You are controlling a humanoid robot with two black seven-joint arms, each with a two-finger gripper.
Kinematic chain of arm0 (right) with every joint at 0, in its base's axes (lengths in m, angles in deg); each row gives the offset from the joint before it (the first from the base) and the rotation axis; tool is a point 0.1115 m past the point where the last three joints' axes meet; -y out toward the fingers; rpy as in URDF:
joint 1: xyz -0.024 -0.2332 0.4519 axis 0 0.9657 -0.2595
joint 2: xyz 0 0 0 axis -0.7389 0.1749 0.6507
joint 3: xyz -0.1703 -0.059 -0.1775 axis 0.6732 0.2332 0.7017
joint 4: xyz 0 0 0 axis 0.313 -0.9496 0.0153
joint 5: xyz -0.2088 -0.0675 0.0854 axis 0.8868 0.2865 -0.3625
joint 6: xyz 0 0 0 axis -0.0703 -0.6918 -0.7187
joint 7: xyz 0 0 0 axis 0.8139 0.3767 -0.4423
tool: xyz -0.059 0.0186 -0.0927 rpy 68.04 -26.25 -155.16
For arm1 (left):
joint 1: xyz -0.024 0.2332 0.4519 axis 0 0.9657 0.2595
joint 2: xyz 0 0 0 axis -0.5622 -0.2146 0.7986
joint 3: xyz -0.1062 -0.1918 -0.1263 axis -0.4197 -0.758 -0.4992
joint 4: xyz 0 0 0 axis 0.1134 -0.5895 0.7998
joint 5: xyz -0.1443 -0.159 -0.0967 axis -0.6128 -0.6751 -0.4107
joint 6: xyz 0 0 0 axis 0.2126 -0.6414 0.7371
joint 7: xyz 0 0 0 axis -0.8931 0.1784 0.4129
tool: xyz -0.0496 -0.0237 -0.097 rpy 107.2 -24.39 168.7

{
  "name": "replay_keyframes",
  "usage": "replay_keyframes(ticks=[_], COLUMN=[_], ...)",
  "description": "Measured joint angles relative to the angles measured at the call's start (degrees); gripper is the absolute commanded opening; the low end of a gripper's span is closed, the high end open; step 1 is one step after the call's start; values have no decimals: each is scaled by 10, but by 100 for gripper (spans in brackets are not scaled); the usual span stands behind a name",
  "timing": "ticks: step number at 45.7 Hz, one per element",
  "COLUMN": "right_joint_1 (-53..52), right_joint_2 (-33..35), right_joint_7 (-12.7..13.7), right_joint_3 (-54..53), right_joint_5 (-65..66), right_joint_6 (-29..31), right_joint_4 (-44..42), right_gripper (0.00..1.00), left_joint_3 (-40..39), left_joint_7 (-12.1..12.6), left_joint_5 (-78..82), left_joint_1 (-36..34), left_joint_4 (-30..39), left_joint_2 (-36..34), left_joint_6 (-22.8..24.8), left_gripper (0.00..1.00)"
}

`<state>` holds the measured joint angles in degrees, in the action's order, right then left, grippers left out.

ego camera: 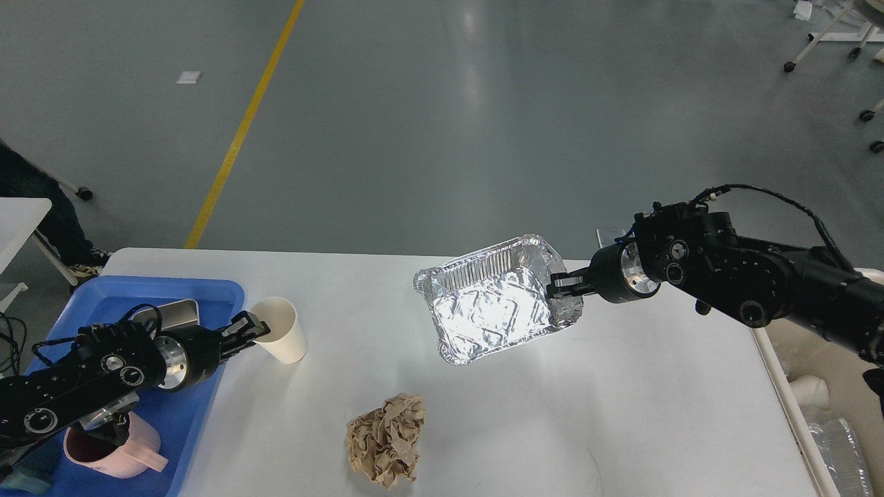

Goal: Tidy desktop
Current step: 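Grasp the white paper cup with the left gripper and lift it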

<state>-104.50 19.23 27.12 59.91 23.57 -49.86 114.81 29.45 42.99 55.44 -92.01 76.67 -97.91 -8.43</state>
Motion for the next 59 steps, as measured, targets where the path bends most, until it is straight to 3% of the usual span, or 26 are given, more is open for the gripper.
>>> replay_keyframes(ticks=[5,11,26,47,59], right_joint_1=[0,0,0,5,8], right_joint_2=[0,-1,1,0,1], right_joint_7=[0,1,1,0,-1], right_joint_3=[0,0,0,0,-1], right_joint_5=[0,0,0,-1,-2], right_joint_6=[-1,-2,-3,-3,-1], right_joint_4=[0,0,0,-1,1], right_gripper=[0,0,0,0,0], left_joint_3=[23,36,38,36,28], left_joint_7=[-16,-33,-37,-48,-55], left_joint_5=[0,1,0,-2,-3], left_joint_1=[-7,-16,-23,-69,-72], left_joint_4=[-1,0,10,135,231], left_joint_2=[2,2,-21,-167,-287], left_joint_6=[-1,-4,-6,30,44], left_gripper=[0,0,0,0,0])
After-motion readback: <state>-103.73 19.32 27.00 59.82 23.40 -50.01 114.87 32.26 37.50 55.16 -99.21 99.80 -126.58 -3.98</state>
